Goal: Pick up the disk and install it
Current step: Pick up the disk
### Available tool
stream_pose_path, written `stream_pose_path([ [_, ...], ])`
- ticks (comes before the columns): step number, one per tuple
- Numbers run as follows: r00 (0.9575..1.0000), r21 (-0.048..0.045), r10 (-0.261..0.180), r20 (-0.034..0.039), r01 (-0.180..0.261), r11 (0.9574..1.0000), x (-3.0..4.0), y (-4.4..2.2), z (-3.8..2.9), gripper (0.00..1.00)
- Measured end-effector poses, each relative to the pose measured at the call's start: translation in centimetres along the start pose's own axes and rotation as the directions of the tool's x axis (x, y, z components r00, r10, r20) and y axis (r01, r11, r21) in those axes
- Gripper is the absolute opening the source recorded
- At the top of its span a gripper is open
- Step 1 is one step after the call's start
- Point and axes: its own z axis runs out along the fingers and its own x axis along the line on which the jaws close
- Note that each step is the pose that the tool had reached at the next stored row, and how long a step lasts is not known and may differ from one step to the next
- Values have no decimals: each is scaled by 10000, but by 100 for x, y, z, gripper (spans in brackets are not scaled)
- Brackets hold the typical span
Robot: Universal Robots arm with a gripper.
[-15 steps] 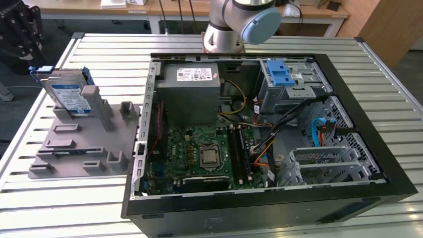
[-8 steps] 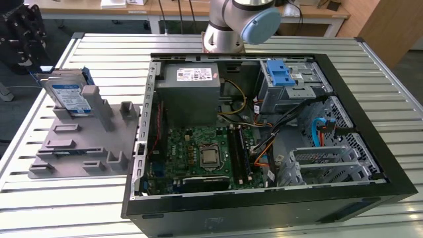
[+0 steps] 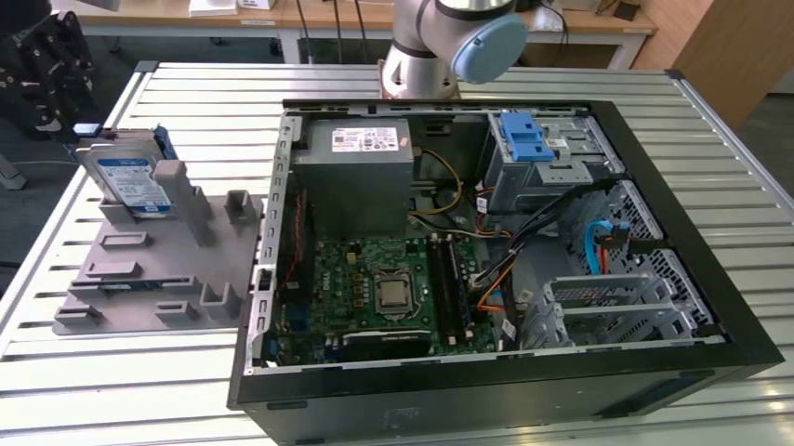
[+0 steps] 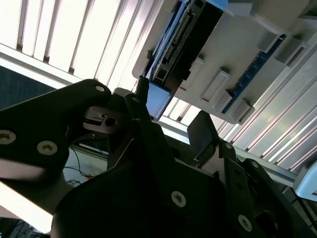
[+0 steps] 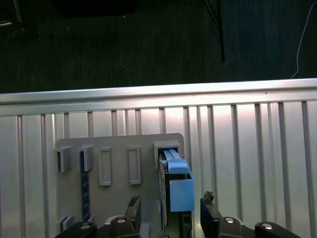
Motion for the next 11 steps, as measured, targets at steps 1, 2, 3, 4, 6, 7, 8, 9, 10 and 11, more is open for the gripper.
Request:
stream_pose_path([
  [1, 10000, 1, 0, 0, 0, 10000, -3, 4, 11, 59],
  [2, 10000, 0, 0, 0, 0, 10000, -5, 7, 21, 59],
  [3, 10000, 0, -3, 1, 3, 10000, -7, 8, 30, 59],
  [4, 10000, 6, -12, 2, 12, 10000, -10, 9, 38, 59],
  [6, 10000, 22, -63, 3, 63, 10000, -11, 10, 58, 59],
  [7, 9999, 26, -106, 2, 106, 9999, -11, 11, 67, 59],
  [8, 9999, 29, -151, 1, 151, 9999, -11, 14, 75, 59],
  [9, 9998, 36, -184, 0, 184, 9998, -11, 20, 83, 59],
  [10, 9998, 54, -198, 0, 198, 9998, -11, 27, 91, 59],
  [11, 9998, 74, -209, 3, 209, 9998, -10, 31, 101, 59],
])
